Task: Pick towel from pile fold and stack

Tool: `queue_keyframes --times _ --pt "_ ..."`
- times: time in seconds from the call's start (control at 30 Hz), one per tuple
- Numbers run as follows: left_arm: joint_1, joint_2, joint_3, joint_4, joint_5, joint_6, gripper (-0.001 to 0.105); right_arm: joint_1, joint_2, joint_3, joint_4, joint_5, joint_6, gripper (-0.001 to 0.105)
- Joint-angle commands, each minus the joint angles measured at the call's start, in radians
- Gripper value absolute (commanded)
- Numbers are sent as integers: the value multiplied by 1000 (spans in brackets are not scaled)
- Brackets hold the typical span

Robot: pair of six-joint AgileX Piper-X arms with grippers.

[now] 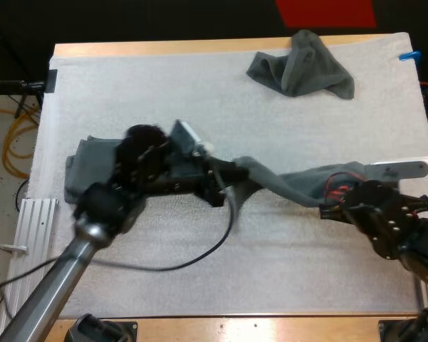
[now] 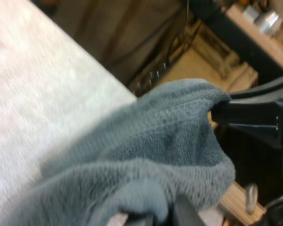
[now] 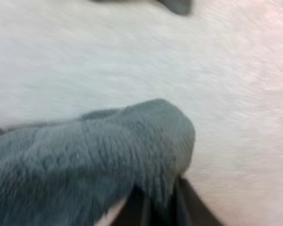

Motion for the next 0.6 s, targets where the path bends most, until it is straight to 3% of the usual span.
queue_keyframes --times 0.0,0.17,0.3,0.5,0.57 --pt "4 -33 -4 52 10 -5 0 -4 -8 -29 -3 -56 -15 0" --pt "-27 -155 -4 249 -32 -5 0 0 -13 -92 2 -322 -15 0" --pt "-66 -233 -4 361 -155 -5 0 0 -15 -121 62 -392 6 0" --pt "-122 -307 -4 546 -216 -5 0 0 -50 -130 192 -500 26 0" --pt "-132 -318 1 581 -269 -11 0 0 -58 -130 222 -505 51 0"
